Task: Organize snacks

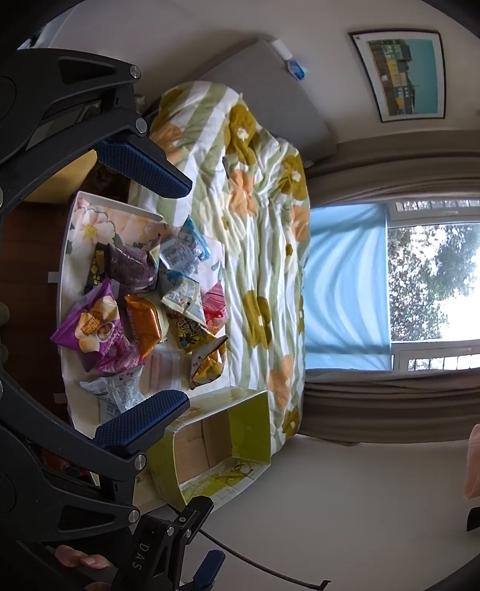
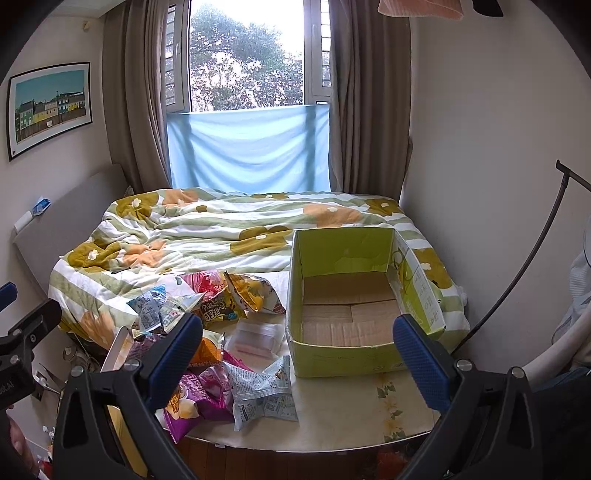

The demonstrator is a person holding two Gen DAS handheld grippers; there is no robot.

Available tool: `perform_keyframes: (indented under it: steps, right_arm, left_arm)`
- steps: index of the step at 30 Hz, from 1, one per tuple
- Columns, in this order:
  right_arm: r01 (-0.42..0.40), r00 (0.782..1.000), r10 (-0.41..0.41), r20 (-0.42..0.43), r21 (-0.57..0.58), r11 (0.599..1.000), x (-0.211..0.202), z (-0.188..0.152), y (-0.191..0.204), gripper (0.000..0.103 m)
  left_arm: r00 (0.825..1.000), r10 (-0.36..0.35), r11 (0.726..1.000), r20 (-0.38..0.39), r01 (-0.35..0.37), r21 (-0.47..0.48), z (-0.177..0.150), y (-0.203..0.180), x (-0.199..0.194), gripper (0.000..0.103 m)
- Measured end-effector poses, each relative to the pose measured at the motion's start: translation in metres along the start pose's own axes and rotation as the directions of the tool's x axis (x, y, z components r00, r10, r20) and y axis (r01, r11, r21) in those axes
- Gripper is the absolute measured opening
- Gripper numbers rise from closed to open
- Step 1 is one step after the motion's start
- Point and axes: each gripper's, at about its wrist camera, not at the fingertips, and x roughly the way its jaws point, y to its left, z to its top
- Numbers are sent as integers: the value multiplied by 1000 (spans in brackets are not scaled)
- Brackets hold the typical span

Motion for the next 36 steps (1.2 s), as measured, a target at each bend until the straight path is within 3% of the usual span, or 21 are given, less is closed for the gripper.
perform_keyframes:
  steps: [36]
  right_arm:
    - [-5, 1000, 5, -14, 5, 1000, 1, -4, 3, 103]
  left_arm:
    - [1000, -14, 1000, -12, 14, -1, 1, 1, 3, 103]
